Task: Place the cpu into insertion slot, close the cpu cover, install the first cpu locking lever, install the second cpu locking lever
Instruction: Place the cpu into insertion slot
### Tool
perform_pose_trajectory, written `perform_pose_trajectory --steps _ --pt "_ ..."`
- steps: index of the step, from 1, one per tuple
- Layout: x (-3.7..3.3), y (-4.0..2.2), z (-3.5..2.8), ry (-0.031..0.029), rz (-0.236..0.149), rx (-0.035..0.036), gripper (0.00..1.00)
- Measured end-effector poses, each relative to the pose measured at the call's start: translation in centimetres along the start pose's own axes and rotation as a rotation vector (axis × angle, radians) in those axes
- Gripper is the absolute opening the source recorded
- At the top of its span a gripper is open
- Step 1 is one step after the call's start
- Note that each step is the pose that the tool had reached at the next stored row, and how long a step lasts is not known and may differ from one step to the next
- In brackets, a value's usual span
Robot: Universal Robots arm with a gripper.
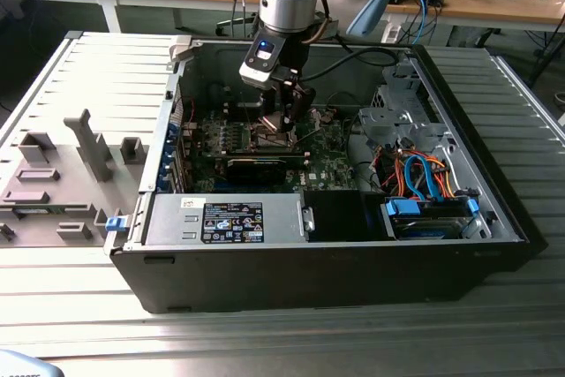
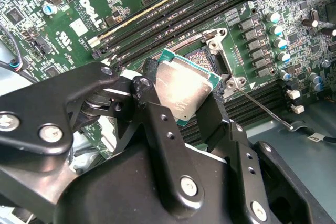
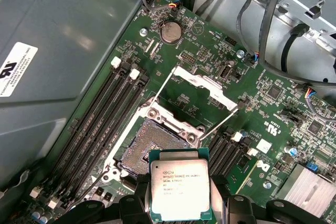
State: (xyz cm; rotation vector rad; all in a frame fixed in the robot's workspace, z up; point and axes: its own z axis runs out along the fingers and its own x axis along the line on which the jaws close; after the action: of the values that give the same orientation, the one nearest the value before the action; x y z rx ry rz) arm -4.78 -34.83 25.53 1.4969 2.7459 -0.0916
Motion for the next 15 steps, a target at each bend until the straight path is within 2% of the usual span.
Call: perform_pose_trajectory --steps 15 --pt "0.0 0.0 0.0 0.0005 0.012 0.0004 0.55"
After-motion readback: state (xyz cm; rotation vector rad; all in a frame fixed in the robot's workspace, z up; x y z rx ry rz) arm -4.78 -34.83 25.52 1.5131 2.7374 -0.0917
